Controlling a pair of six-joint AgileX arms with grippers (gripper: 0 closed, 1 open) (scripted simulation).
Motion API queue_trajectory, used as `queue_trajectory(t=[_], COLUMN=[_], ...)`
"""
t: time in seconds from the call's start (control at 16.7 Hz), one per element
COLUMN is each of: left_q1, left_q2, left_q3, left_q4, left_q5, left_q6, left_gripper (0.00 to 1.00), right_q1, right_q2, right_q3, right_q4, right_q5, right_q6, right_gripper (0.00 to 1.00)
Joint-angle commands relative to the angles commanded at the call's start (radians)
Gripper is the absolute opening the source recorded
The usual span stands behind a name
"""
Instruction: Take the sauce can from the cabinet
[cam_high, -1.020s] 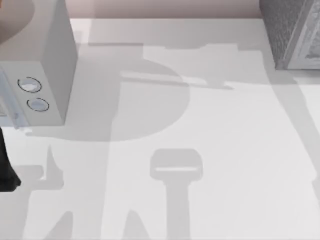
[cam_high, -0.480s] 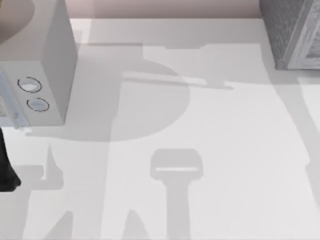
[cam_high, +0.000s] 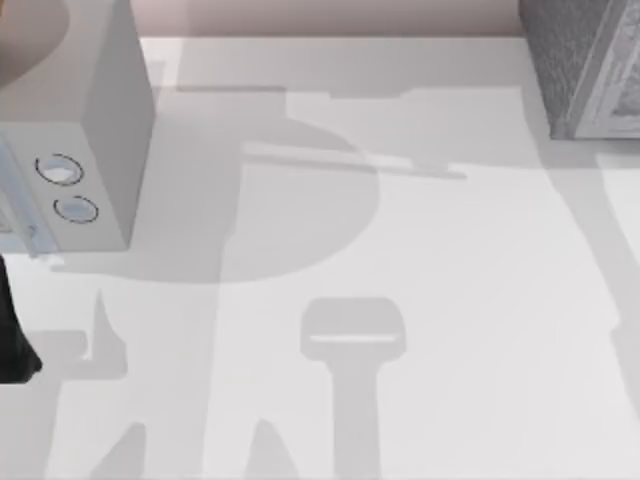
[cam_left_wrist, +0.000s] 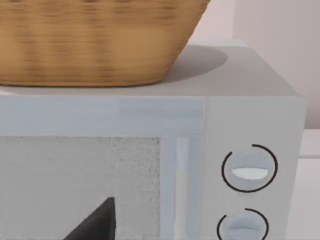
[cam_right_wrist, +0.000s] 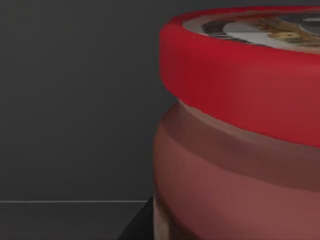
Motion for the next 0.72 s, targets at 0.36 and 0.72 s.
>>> queue_trajectory(t=[0.36, 0.72], left_q1=[0.000, 0.000], left_q2=[0.000, 0.000], left_q3=[0.000, 0.000], left_q4=[0.000, 0.000], left_q5=[0.000, 0.000], left_q6=[0.000, 0.000], left_gripper=[1.00, 1.00], right_q1=[0.000, 0.000], right_q2=[0.000, 0.000], right_q3=[0.000, 0.000], right_q4=[0.000, 0.000], right_q5=[0.000, 0.000], right_q6=[0.000, 0.000], right_gripper=[0.00, 0.00])
